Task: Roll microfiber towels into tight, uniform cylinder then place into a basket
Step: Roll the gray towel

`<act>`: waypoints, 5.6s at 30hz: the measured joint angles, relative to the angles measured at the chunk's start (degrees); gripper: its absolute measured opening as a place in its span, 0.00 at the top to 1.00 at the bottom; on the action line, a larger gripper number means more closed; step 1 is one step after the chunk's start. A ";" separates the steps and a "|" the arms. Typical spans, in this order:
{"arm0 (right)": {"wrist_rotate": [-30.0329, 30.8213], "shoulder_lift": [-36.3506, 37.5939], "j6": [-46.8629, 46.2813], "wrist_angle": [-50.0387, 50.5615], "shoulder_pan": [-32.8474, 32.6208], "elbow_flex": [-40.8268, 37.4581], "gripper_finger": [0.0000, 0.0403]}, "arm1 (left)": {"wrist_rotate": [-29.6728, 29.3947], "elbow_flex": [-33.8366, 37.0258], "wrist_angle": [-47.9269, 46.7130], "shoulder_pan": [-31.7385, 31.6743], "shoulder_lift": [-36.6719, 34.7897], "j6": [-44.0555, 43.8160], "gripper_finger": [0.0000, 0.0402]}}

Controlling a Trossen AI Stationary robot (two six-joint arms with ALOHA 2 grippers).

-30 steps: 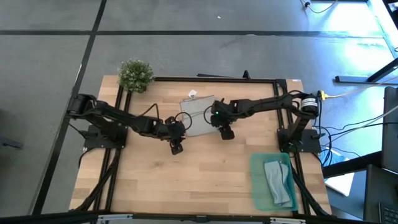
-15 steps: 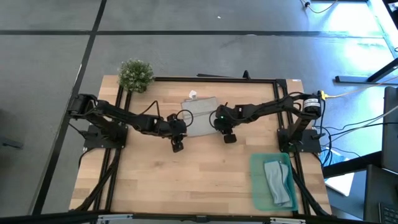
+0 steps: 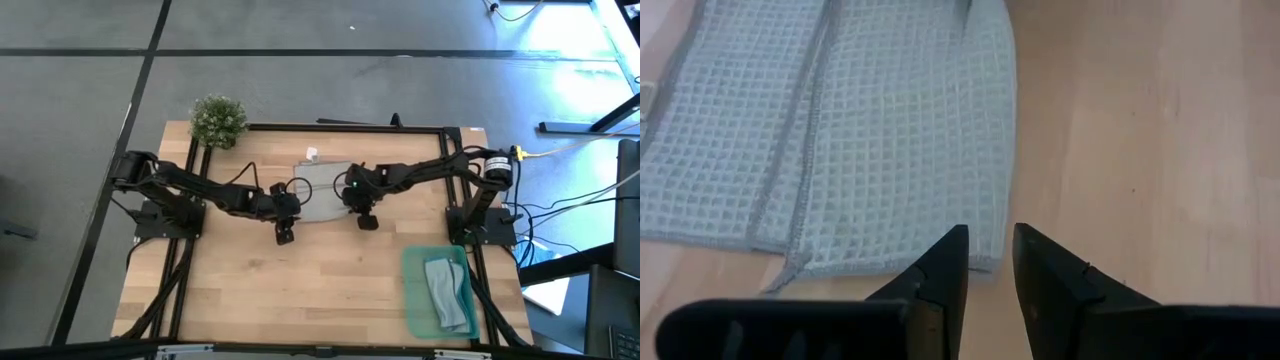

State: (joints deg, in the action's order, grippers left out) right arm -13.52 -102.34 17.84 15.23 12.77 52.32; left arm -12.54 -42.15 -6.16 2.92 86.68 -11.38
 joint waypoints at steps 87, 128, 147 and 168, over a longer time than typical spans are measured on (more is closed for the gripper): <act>-17.82 0.08 -12.17 11.21 12.74 11.87 0.97 | 3.97 -12.24 1.80 -3.54 9.79 -2.18 0.88; -17.55 0.08 -11.36 10.70 12.70 11.87 0.97 | 4.36 -12.37 4.06 -3.06 19.44 -8.62 0.77; -15.69 0.08 -11.38 10.88 12.68 11.87 0.97 | 11.83 -20.17 -15.28 -6.02 17.13 -3.13 0.99; -9.48 -3.77 -12.95 0.84 12.61 11.93 0.97 | 20.79 -26.23 -23.68 -7.48 17.11 6.88 1.00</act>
State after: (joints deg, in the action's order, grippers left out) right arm -23.00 -106.11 4.89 16.07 25.39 64.25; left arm 8.25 -68.38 -29.85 -4.56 103.79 -4.50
